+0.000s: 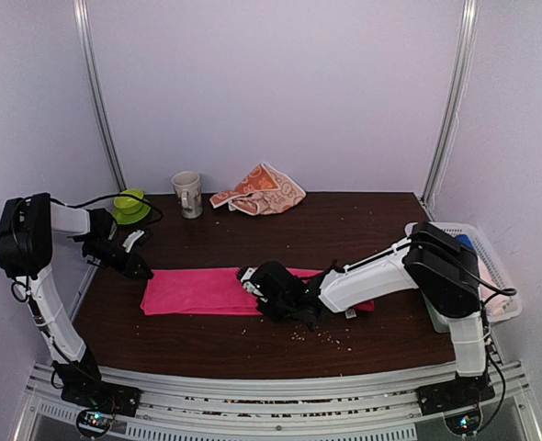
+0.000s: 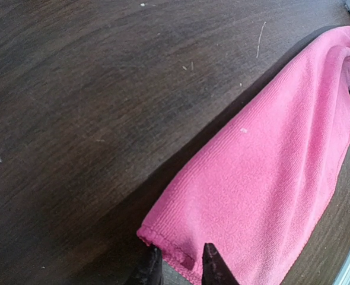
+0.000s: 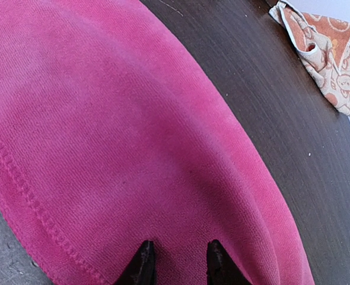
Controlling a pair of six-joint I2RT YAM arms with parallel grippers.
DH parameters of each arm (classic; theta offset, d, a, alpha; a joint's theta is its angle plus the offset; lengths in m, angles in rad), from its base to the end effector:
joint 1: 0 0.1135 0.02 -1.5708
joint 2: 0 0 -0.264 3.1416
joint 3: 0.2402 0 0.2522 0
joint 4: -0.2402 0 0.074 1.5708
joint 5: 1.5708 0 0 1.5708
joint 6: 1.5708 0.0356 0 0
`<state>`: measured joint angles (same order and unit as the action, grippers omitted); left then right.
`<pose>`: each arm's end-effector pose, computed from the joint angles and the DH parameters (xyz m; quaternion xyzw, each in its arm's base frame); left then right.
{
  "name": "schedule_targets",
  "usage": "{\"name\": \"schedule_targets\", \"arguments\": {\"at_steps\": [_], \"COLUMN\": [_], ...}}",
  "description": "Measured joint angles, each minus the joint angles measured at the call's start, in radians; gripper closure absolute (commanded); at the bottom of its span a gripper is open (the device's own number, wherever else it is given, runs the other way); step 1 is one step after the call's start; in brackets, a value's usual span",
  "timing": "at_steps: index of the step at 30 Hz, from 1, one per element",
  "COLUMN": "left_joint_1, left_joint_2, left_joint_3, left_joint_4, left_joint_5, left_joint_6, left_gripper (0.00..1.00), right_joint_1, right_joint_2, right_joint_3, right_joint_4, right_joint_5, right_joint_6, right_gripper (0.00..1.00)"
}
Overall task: Roll the towels
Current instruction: Adjust the towel at the center of the board.
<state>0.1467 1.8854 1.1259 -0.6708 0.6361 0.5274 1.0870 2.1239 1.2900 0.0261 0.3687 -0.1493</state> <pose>0.3345 0.0280 0.1378 0.2008 0.9262 -0.2723 0.1661 0.2169 0.3851 0.1196 -0.4731 0.7831 0.0136 0.4034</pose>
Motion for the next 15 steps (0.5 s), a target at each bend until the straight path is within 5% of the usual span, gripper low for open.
{"name": "schedule_targets", "arguments": {"at_steps": [10, 15], "left_joint_1": [0.0, 0.0], "left_joint_2": [0.0, 0.0], "left_joint_3": [0.0, 0.0], "left_joint_4": [-0.015, -0.03], "left_joint_5": [-0.004, -0.006], "left_joint_6": [-0.008, -0.005], "left_gripper": [0.85, 0.72], "right_joint_1": [0.004, 0.006], "right_joint_2": [0.013, 0.015], "right_joint_3": [0.016, 0.017], "right_joint_4": [-0.003, -0.003], "right_joint_5": [0.01, 0.016], "right_joint_6": [0.0, 0.0], "right_gripper": [0.69, 0.69]}}
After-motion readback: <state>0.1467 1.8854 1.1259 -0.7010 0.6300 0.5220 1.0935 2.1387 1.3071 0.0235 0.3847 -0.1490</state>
